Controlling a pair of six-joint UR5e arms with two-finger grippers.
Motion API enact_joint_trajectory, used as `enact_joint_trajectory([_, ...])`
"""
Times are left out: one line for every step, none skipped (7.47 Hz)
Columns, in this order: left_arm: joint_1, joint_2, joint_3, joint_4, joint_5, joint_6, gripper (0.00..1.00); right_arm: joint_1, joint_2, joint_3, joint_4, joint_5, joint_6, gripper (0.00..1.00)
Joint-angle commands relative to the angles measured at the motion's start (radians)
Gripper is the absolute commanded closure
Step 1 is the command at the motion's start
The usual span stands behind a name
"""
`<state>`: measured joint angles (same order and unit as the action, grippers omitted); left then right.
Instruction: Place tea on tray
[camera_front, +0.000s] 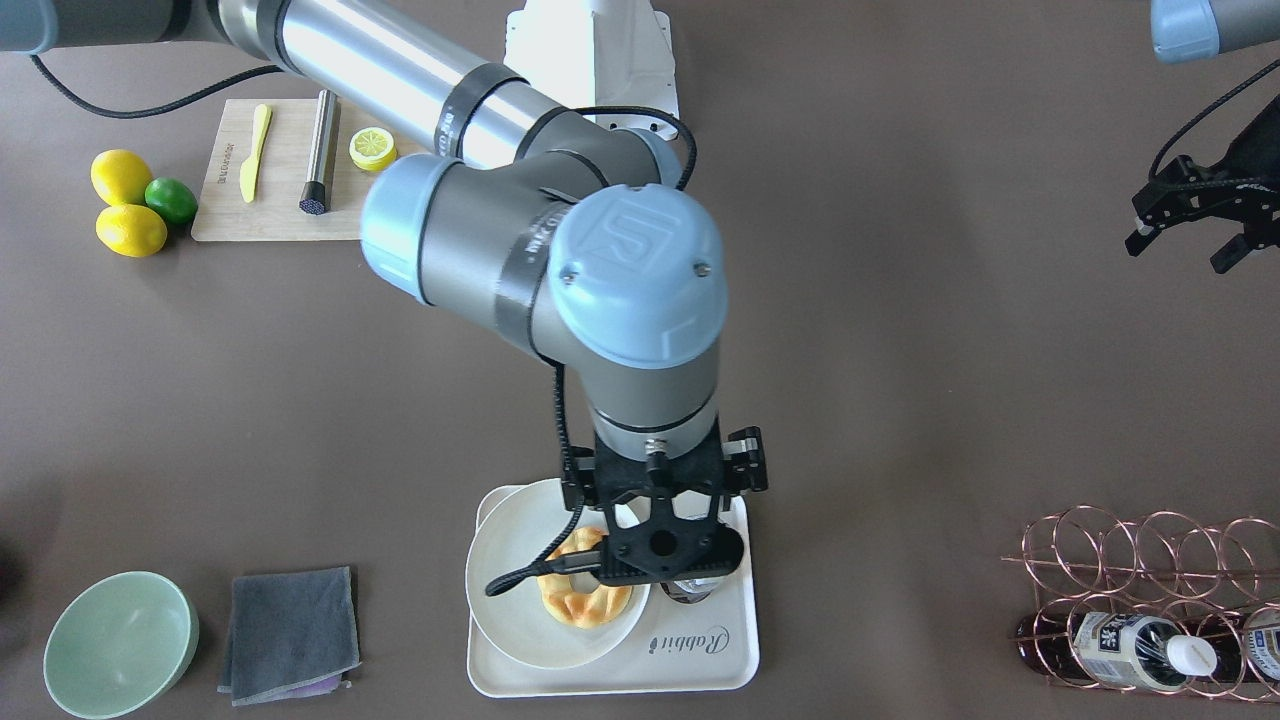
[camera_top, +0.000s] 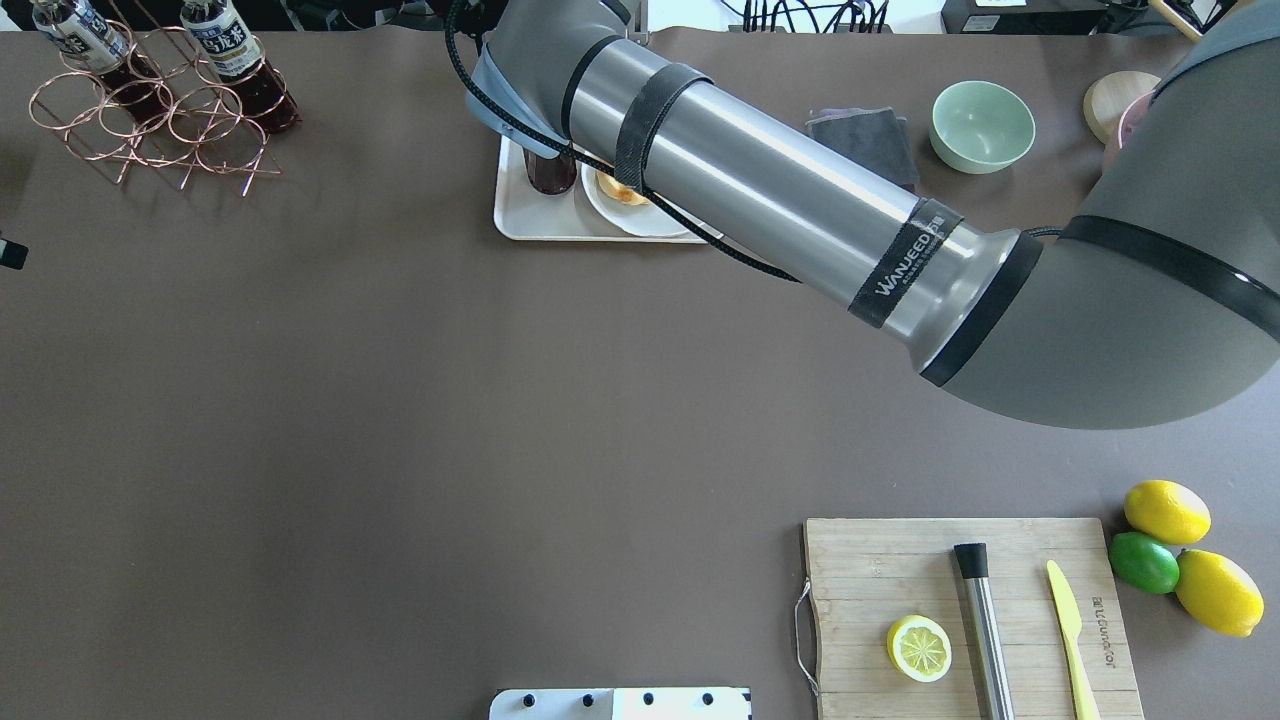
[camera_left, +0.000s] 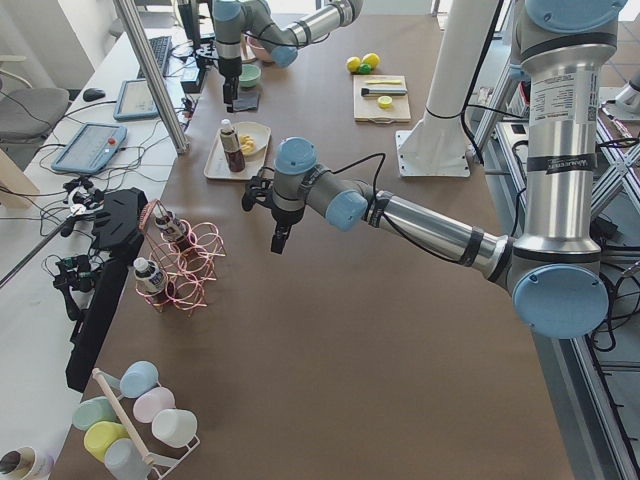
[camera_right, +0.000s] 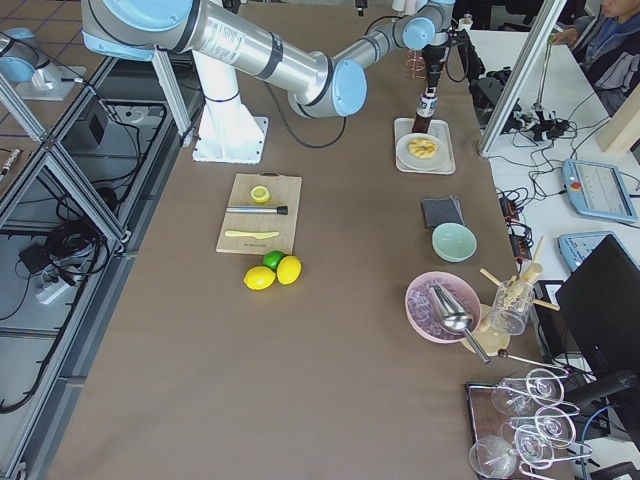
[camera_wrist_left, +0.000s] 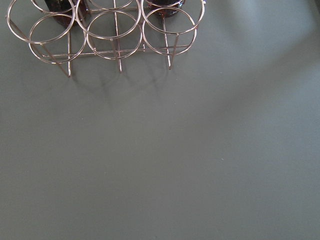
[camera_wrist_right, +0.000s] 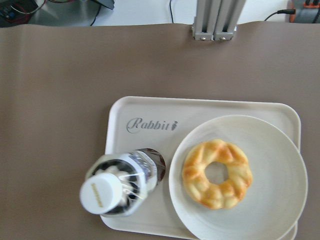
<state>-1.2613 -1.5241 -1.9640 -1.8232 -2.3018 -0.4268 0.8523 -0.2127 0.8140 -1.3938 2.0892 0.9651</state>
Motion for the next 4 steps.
enact_joint_trajectory([-0.032,0.022,0.022,0.021,0.001,0.016,0.02,0.115,-0.367,0.490,-0.265,0.097,-0.278,0.00])
enact_joint_trajectory([-0.070,0.054,0.028,0.021,-0.002,0.075,0.02,0.175,-0.498,0.593,-0.302,0.136,-0.424,0.00])
enact_joint_trajectory([-0.093,0.091,0.028,0.022,-0.002,0.132,0.02,0.233,-0.630,0.658,-0.298,0.159,-0.568,0.00])
enact_joint_trajectory([-0.098,0.108,0.039,0.025,-0.027,0.132,0.02,0.298,-0.748,0.689,-0.292,0.169,-0.729,0.00])
